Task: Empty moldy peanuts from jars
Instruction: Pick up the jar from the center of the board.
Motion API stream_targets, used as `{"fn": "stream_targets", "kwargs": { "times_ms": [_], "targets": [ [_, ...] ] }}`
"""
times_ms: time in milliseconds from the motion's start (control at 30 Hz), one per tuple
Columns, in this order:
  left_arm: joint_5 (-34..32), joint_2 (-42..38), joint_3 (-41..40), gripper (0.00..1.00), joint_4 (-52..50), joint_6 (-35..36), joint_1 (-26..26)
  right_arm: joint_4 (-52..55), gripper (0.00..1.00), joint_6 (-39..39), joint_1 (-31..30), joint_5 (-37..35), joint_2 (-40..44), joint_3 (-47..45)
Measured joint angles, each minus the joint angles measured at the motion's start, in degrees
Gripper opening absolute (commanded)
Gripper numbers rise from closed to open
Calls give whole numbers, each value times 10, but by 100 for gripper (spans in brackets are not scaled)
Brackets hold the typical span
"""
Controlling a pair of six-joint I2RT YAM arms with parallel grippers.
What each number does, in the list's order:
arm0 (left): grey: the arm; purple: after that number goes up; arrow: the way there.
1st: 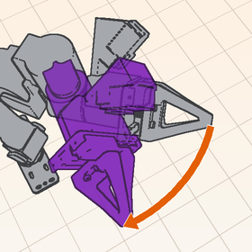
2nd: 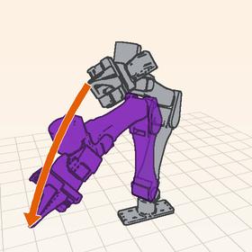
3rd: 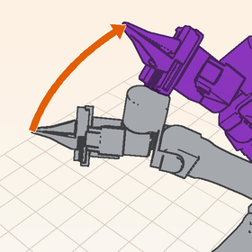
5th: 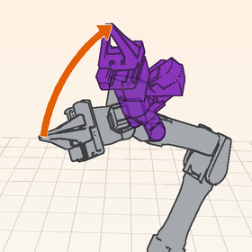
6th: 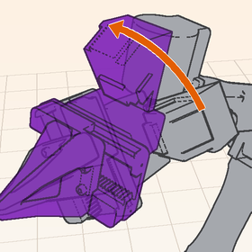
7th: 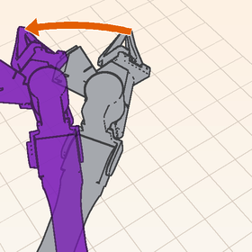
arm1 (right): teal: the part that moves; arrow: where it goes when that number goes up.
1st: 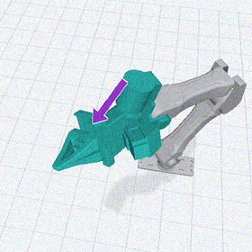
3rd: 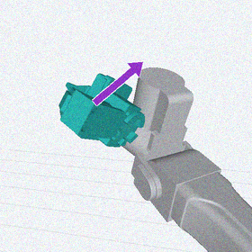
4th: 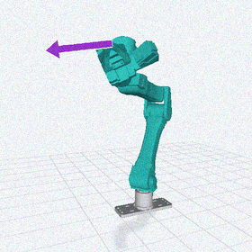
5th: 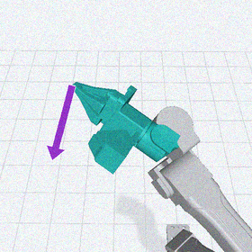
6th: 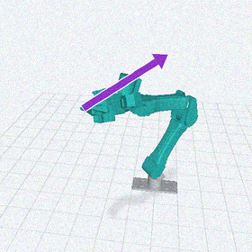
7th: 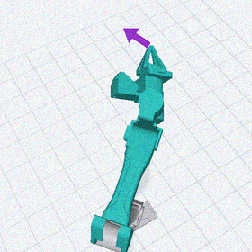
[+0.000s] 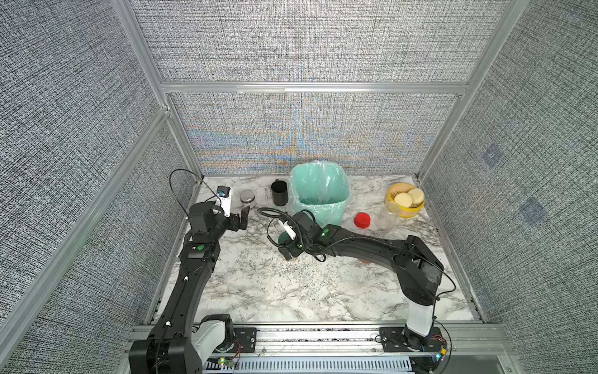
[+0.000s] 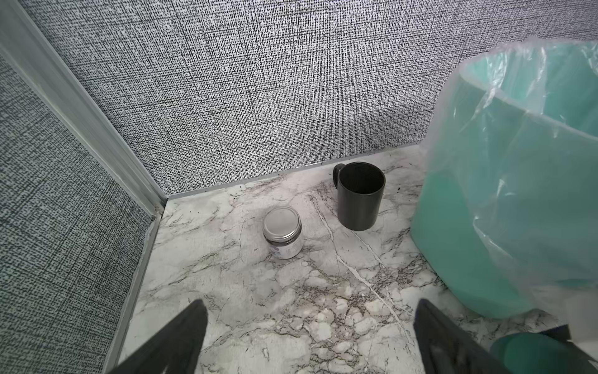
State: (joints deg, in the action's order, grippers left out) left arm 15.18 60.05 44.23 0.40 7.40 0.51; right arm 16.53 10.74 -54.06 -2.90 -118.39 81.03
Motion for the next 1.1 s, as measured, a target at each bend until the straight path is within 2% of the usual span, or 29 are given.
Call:
{"fn": "stream_targets", "kwargs": {
  "times_ms": [233,600,800,967,1033,1100],
  "targets": [
    [0,0,-3,100,0,1,0,5,97,-2,0,-5,-6,5],
    [0,0,-3,99,0,12,0,8,74,-11,0,-17,-15,15],
    [4,0,-3,100,0,14,0,8,52,-19,0,-13,-12,14],
    [16,-3,-2,100,-4,19,0,9,13,-26,0,-4,7,0],
    [30,-4,3,99,-9,25,0,6,2,-31,0,6,23,-9],
    [51,-8,8,100,-19,31,0,-1,0,-37,0,9,43,-21]
  ]
}}
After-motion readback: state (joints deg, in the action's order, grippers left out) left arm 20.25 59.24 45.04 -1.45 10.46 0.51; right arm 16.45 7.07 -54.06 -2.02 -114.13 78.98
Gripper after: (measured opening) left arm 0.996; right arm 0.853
